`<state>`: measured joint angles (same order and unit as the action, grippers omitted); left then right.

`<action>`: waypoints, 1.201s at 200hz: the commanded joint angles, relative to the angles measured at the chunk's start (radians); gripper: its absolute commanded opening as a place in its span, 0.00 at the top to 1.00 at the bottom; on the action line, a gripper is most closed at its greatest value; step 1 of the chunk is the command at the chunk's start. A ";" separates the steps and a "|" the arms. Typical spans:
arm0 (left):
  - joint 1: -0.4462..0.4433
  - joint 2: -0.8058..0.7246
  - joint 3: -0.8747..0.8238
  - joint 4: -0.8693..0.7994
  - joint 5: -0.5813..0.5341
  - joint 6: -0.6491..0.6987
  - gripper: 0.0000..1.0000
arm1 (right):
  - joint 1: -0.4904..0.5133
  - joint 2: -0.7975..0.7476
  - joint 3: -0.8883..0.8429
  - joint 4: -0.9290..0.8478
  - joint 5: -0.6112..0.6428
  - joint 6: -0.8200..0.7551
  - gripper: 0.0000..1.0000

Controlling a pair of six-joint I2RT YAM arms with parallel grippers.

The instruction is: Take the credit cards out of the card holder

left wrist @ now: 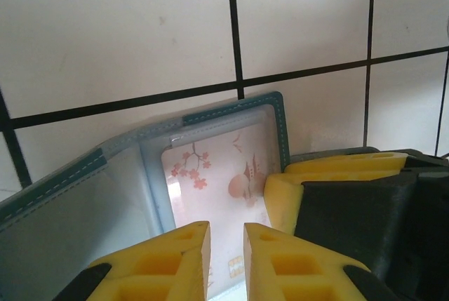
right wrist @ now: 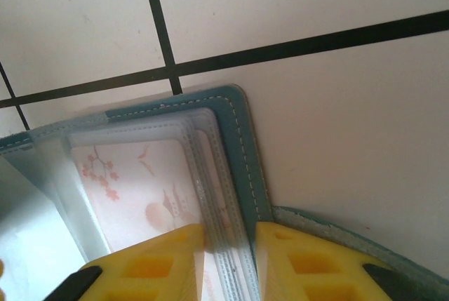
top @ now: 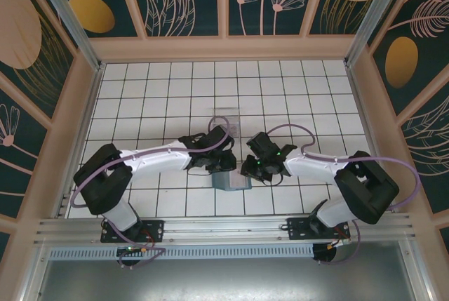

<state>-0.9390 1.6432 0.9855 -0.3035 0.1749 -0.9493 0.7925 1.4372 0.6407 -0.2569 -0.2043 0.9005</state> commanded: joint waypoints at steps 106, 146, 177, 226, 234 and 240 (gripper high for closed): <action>-0.013 0.065 -0.019 -0.026 -0.005 -0.014 0.80 | -0.003 0.022 0.001 -0.009 0.001 -0.004 0.81; -0.013 0.099 -0.050 -0.016 -0.008 -0.017 0.82 | -0.003 0.017 0.003 -0.015 0.005 0.000 0.81; -0.013 0.104 -0.063 0.007 0.007 -0.018 0.79 | -0.003 0.015 0.007 -0.021 0.006 0.002 0.81; -0.013 0.094 -0.070 0.018 0.006 -0.017 0.75 | -0.003 0.010 0.008 -0.028 0.008 0.005 0.81; -0.012 0.099 -0.070 0.017 0.008 -0.017 0.75 | -0.003 0.010 0.008 -0.028 0.008 0.006 0.81; -0.011 0.101 -0.071 0.017 0.008 -0.017 0.75 | -0.003 0.011 0.008 -0.028 0.008 0.006 0.81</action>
<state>-0.9501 1.7267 0.9375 -0.2913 0.1761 -0.9562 0.7925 1.4391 0.6411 -0.2440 -0.2100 0.8974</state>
